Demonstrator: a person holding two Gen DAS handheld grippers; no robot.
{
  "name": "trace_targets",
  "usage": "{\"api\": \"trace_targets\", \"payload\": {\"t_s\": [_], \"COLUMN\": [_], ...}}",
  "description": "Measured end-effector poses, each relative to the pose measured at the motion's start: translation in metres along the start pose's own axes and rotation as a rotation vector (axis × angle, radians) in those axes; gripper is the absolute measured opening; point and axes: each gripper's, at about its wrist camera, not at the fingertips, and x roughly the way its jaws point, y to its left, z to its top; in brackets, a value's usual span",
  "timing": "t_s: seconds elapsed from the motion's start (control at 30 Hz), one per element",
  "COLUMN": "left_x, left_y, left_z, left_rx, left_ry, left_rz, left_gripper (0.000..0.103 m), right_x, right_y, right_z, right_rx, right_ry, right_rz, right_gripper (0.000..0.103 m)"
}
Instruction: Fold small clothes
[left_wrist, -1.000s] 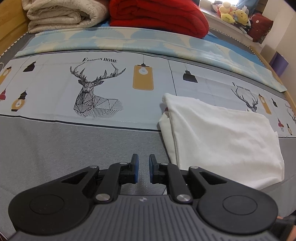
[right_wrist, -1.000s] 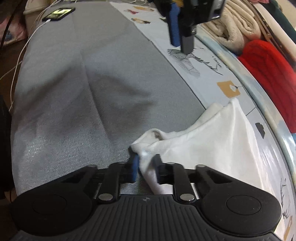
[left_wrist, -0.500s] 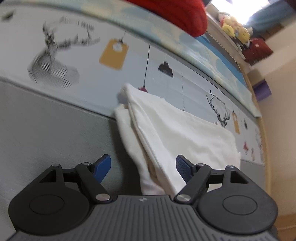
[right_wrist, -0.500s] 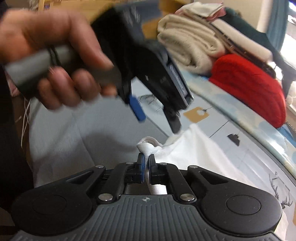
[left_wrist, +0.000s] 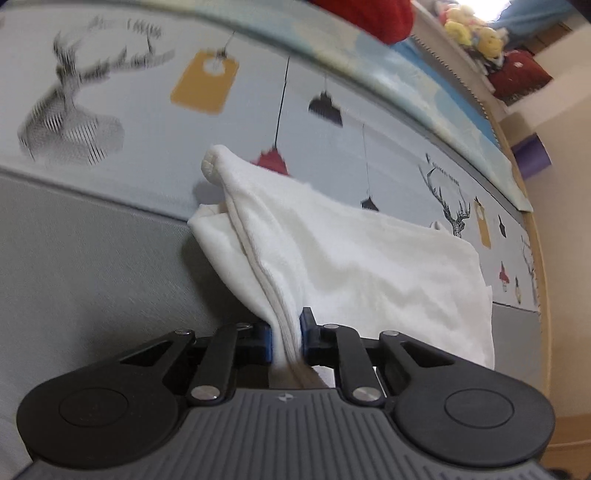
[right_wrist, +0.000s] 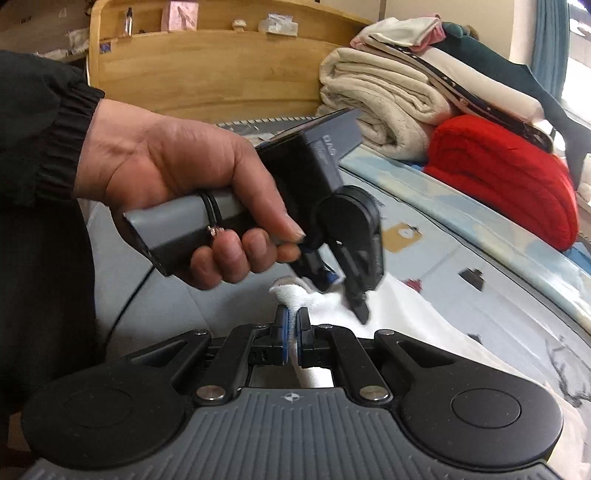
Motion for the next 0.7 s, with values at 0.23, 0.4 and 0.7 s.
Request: {"api": "trace_targets", "payload": {"t_s": [0.23, 0.4, 0.7], "left_x": [-0.066, -0.077, -0.047], "left_y": [0.039, 0.036, -0.045], "left_z": [-0.001, -0.003, -0.011], "left_rx": [-0.049, -0.028, 0.112], "left_ry": [-0.121, -0.129, -0.128], "left_rz": [0.071, 0.096, 0.016], "left_gripper": [0.014, 0.014, 0.013], "right_x": [0.02, 0.018, -0.025], "right_y": [0.03, 0.035, 0.011], "right_z": [0.03, 0.039, 0.003], "right_rx": [0.032, 0.049, 0.072], "right_ry": [-0.093, -0.115, -0.038], "right_rz": [0.12, 0.147, -0.003], "right_gripper": [0.004, 0.003, 0.003]}}
